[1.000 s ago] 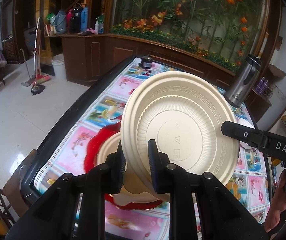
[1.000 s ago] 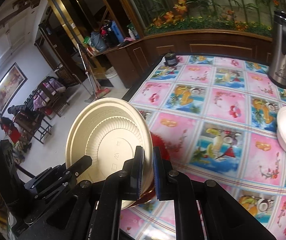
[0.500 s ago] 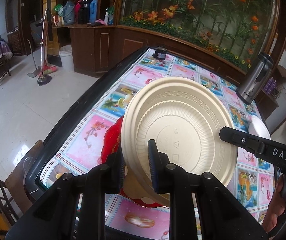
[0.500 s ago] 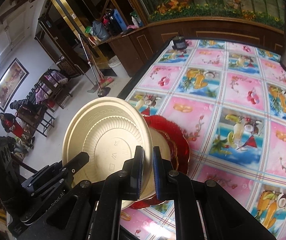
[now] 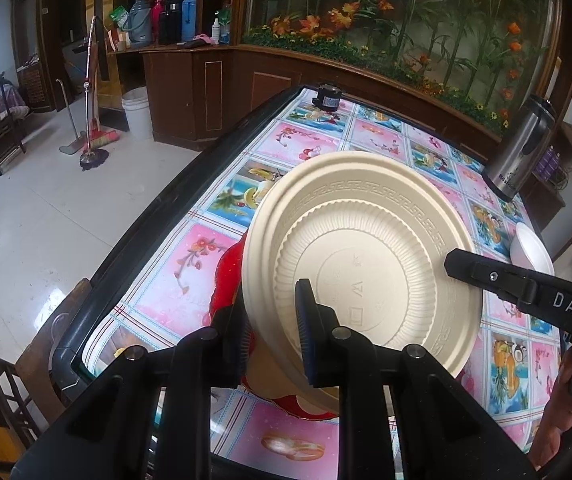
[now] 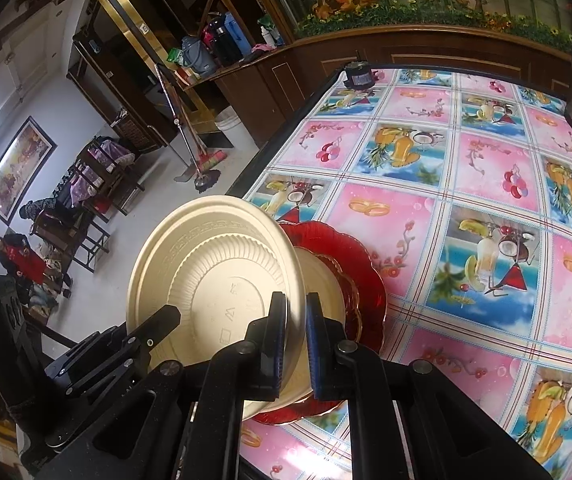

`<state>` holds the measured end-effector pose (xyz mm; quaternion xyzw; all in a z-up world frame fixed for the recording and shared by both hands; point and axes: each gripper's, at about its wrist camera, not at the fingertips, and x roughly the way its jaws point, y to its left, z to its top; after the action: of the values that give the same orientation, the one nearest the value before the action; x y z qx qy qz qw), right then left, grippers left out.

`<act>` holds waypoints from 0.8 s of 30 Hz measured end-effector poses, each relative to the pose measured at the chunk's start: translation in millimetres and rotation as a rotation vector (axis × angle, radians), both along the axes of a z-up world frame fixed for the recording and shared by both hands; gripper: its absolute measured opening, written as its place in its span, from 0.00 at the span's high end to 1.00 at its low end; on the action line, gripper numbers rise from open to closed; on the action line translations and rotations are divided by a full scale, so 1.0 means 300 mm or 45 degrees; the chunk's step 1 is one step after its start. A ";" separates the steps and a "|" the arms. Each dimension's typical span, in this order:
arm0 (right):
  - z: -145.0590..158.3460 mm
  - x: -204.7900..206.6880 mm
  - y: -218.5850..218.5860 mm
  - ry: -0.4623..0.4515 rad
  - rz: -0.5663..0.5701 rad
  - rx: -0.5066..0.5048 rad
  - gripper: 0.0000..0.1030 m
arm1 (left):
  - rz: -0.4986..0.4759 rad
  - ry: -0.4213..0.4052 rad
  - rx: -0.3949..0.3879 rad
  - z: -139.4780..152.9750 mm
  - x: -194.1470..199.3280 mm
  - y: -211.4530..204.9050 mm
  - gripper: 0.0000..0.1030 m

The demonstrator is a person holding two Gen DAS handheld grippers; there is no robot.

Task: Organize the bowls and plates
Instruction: 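Lower the beige bowl toward the top of the plate stack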

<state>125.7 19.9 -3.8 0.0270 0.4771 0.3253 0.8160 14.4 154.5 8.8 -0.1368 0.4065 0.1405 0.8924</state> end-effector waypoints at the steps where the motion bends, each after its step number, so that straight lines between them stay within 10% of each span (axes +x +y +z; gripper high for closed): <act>1: 0.000 0.000 0.000 0.000 -0.001 -0.001 0.91 | 0.001 0.003 0.003 -0.005 0.003 0.001 0.82; 24: -0.057 0.029 0.018 0.031 -0.007 -0.021 0.91 | 0.014 0.044 0.020 -0.053 0.030 0.008 0.82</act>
<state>134.5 25.3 -21.0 0.0257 0.4895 0.3189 0.8112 23.3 156.8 -7.0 -0.1295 0.4198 0.1508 0.8856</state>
